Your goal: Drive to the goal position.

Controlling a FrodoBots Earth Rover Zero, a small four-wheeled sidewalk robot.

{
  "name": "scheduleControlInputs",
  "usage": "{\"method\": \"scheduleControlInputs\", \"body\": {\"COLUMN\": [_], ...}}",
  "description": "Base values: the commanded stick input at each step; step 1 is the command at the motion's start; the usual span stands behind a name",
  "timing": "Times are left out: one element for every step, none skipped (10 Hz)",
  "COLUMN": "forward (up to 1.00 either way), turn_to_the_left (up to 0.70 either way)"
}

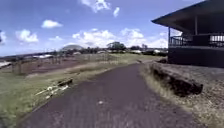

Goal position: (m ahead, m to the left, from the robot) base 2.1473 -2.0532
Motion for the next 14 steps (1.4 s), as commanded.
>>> {"method": "scheduleControlInputs", "body": {"forward": [1.0, 1.0, 1.0, 1.0, 1.0, 1.0, 1.0, 1.0, 1.0, 1.0, 1.0, 1.0, 1.0, 1.0], "turn_to_the_left": [-0.35, -0.21, 0.0, 0.0, 0.0, 0.0, 0.0, 0.0, 0.0, 0.0, 0.0, 0.0, 0.0, 0.0]}}
